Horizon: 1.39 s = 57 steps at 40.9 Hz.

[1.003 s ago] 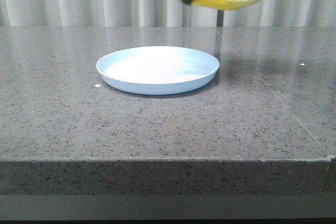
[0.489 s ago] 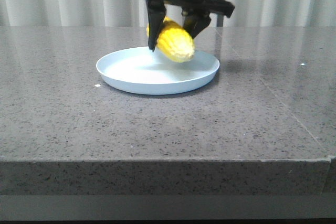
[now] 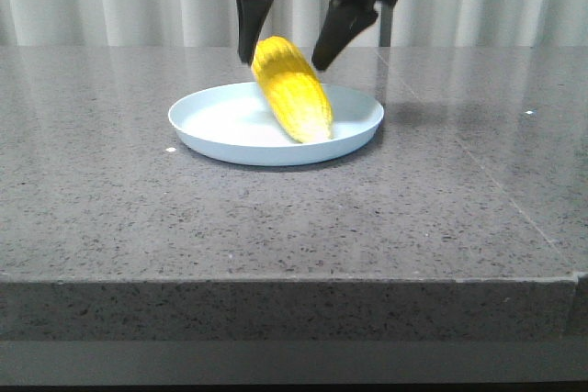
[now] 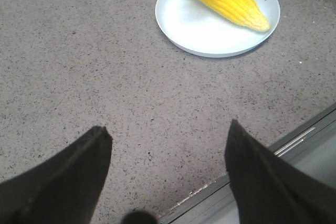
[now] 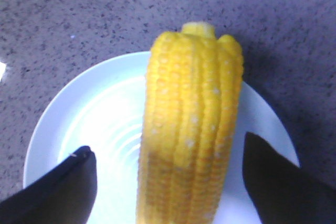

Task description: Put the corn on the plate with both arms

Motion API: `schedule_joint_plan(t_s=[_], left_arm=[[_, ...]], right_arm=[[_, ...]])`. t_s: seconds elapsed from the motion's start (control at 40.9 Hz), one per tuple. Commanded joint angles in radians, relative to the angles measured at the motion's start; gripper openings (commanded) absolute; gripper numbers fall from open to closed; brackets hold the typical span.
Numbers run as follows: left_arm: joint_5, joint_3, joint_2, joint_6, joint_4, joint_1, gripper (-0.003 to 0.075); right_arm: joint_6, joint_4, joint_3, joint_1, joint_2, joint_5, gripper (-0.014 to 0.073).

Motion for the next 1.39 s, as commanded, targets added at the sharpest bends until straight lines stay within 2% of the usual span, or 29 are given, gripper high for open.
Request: schedule_joint_plan(t_s=[0.0,0.293,0.514,0.978,1.369], left_arm=[[-0.074,-0.025,-0.001,-0.011,0.003,-0.007,0.0459],[-0.074,-0.025,-0.001,-0.011,0.003,-0.007,0.0459],[-0.074,-0.025,-0.001,-0.011,0.003,-0.007,0.0459],[-0.074,-0.025,-0.001,-0.011,0.003,-0.007,0.0459],[-0.078,-0.025,-0.001,-0.011,0.003,-0.007,0.0459]], right_arm=[[-0.105,-0.018,-0.034,-0.002,-0.139,-0.007,0.0595],[-0.246,-0.028,0.144,-0.002,-0.433,-0.007,0.0595],[-0.247,-0.097,0.366,-0.002,-0.670,-0.016,0.0595],[-0.246,-0.095,0.793,-0.002,-1.173,-0.017,0.0595],[-0.229,-0.090,1.037,-0.002,-1.528,-0.027,0.0595]])
